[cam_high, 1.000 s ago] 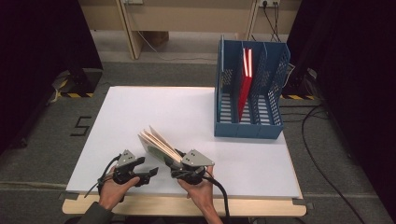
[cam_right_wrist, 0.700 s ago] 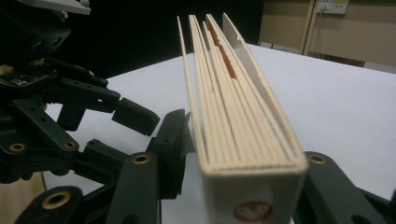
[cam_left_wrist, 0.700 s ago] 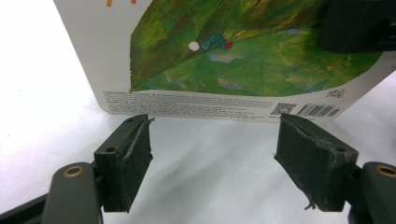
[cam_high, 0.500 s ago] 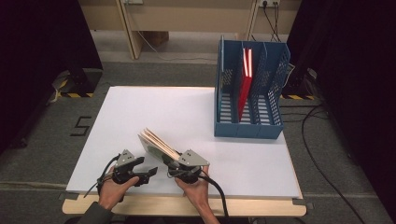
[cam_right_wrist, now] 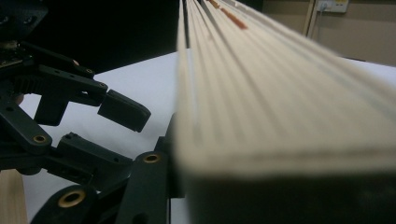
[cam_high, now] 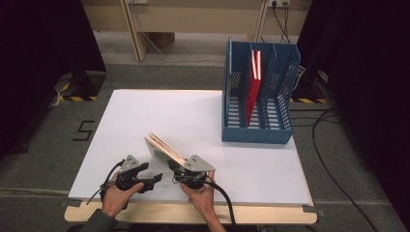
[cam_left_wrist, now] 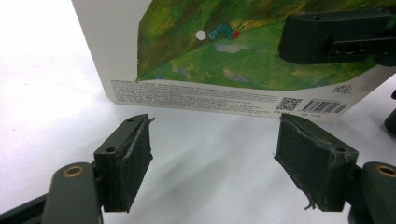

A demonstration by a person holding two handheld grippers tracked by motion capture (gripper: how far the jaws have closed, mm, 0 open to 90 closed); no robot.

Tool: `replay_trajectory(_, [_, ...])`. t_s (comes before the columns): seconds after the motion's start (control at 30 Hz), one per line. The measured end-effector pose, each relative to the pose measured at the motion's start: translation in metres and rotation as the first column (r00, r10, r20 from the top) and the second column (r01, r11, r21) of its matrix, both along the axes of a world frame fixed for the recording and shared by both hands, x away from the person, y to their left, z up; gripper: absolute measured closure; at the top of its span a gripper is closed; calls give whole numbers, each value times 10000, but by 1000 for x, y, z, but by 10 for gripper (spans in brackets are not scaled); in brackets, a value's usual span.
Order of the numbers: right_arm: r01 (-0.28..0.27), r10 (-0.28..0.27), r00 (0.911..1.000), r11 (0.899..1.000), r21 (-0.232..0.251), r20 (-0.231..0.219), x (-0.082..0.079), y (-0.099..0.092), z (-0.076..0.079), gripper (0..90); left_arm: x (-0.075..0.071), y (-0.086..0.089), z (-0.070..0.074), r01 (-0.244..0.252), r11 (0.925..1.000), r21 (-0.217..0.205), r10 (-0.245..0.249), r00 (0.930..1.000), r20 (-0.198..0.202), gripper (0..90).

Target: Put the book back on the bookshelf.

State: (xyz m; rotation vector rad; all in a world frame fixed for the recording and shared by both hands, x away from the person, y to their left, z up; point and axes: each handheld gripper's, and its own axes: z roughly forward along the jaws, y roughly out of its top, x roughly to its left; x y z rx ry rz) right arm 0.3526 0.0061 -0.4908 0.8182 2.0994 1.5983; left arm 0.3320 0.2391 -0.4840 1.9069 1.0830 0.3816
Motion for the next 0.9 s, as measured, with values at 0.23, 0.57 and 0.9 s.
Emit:
replay_trajectory(0.23, [103,-85,9983,9994,-318,571,-1,0,1,756,0,1,0,-8,10000,83,8,10000,-45,258])
replay_trajectory(0.57, [260,-233,9968,9991,-337,761,0,-12,15,759,2,3,-1,-122,9999,81,122,9999,-84,258])
replay_trajectory(0.9, [920,-920,9900,9957,46,1069,-2,-34,41,760,2,3,-1,-180,9996,194,182,9998,-99,258])
